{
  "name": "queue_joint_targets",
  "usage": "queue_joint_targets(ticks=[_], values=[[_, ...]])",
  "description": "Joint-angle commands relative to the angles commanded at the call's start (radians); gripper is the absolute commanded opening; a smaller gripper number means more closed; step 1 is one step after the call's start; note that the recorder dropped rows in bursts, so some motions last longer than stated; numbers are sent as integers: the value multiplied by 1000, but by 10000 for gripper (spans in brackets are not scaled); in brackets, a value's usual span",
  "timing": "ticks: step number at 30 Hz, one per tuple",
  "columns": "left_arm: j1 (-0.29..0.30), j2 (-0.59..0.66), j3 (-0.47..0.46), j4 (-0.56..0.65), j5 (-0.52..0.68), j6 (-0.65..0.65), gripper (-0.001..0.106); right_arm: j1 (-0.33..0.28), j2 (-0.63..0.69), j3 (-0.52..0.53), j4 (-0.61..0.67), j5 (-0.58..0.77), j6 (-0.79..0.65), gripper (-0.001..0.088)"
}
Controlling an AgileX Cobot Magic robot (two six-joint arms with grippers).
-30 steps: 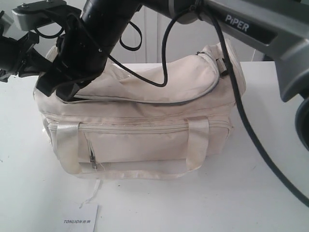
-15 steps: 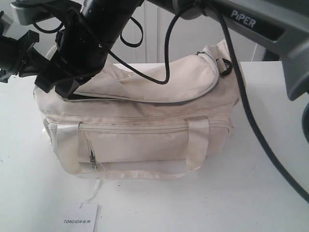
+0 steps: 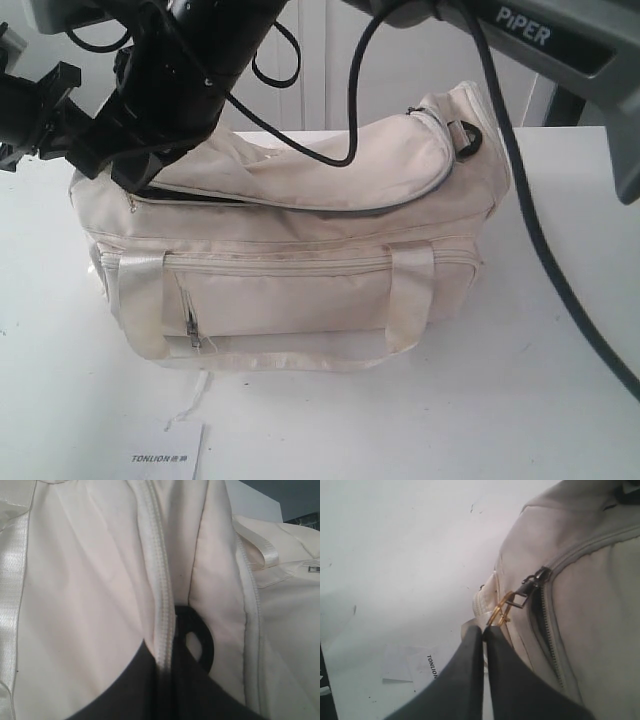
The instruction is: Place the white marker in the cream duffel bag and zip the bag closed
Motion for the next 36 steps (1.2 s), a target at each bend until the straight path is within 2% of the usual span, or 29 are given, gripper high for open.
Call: queue_joint_targets(ticks=[16,23,36], values=[[0,0,0,0,2,0,0,20,-8,2,-29,0,35,0],[0,0,0,0,2,2,0,20,-21,97,-48,0,41,0],[0,0,0,0,-2,2,0,20,-32,111,-57,0,41,0]])
